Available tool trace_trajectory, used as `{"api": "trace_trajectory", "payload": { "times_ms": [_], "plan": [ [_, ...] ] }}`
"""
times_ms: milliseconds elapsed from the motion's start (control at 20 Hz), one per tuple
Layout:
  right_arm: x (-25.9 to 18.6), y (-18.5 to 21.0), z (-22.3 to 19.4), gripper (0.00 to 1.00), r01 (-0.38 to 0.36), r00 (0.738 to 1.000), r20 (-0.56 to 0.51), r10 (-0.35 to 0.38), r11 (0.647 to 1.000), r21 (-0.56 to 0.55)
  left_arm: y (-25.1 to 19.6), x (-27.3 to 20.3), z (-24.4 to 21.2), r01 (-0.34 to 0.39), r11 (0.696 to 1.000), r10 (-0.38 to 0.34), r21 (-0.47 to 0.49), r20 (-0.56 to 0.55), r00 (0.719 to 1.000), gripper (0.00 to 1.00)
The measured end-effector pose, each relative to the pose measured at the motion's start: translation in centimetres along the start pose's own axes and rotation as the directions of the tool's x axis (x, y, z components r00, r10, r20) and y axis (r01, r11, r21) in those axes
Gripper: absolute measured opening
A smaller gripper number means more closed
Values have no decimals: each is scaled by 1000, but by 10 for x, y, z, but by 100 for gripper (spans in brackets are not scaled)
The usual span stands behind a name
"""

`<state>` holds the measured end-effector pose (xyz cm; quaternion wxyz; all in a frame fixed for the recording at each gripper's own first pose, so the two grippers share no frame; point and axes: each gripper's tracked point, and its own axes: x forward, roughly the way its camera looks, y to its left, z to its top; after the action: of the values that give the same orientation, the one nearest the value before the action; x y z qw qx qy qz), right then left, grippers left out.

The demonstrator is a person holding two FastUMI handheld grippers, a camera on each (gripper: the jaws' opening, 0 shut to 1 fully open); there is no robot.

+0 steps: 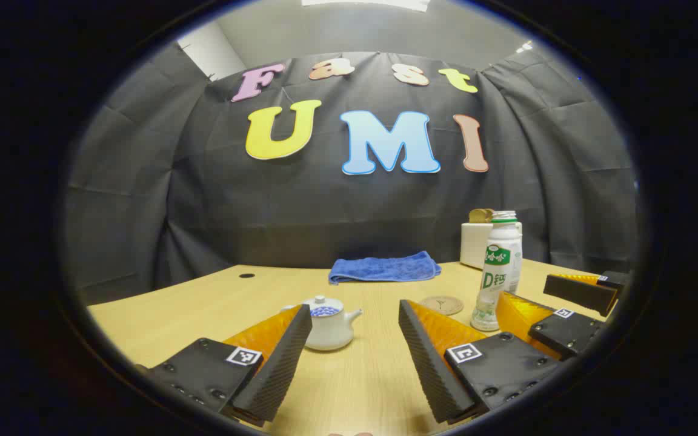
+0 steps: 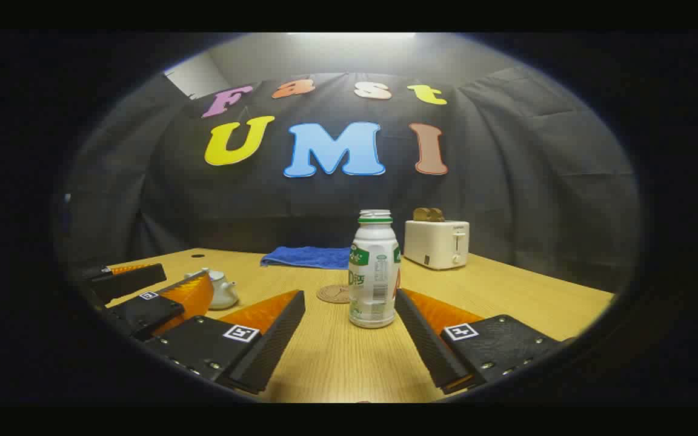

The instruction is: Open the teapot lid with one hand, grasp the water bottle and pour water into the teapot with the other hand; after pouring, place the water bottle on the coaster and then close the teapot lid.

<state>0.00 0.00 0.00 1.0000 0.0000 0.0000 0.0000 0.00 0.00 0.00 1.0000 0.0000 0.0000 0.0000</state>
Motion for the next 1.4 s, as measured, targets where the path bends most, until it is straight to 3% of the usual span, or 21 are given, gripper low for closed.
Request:
{"api": "trace_trajectory", "payload": {
  "times_ms": [400, 650, 900, 1400],
  "plan": [
    [1, 3, -1, 95, -27, 1000, -5, 27, 1000, -1, -2, 4, -3, 35, 999, -35, -7, -16, 999, 100],
    [7, -4, -1, 95, -18, 999, -26, 18, 1000, -5, 21, 15, 10, 9, 999, -10, -44, -7, 1000, 100],
    [8, -9, 13, 95, -10, 1000, -8, 10, 1000, 0, 42, 45, 17, -10, 1000, 9, -19, -31, 999, 100],
    [8, -22, 6, 95, 0, 999, -36, 1, 1000, 20, 60, 103, -15, 4, 997, -16, -74, -159, 987, 100]
  ]
}}
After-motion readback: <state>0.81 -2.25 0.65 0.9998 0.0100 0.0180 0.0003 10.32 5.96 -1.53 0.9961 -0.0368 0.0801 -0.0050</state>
